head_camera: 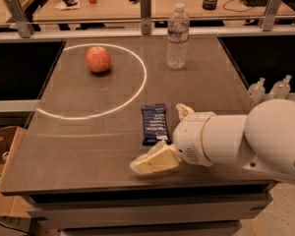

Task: Move rxbar blueberry near water bottle

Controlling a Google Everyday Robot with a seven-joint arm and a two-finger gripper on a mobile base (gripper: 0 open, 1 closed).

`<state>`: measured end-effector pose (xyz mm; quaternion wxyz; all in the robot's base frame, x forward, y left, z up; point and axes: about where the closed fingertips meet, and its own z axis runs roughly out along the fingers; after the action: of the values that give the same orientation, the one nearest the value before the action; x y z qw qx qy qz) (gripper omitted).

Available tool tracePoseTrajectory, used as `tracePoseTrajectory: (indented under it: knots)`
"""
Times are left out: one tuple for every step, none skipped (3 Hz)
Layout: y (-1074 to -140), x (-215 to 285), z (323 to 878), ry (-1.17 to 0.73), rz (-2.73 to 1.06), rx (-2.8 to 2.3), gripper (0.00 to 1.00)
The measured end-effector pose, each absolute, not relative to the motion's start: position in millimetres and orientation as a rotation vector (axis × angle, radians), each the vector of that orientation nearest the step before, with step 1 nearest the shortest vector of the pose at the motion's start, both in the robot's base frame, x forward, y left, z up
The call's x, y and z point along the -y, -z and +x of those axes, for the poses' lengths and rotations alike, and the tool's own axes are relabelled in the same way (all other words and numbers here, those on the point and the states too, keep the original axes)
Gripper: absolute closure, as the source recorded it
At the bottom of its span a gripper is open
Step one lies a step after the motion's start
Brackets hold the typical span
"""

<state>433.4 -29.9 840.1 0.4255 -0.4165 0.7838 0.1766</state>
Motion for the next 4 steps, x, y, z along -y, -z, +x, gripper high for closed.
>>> tracePoseTrajectory:
  knots:
    - [-829,25,435,-0.451,-1.011,-1.966,0.00]
    - [-824,21,441,-0.450,-0.992,-1.964,0.00]
    - [-823,19,451,-0.445,-0.992,-1.953,0.00]
    - [-821,17,462,-0.444,-0.990,-1.945,0.00]
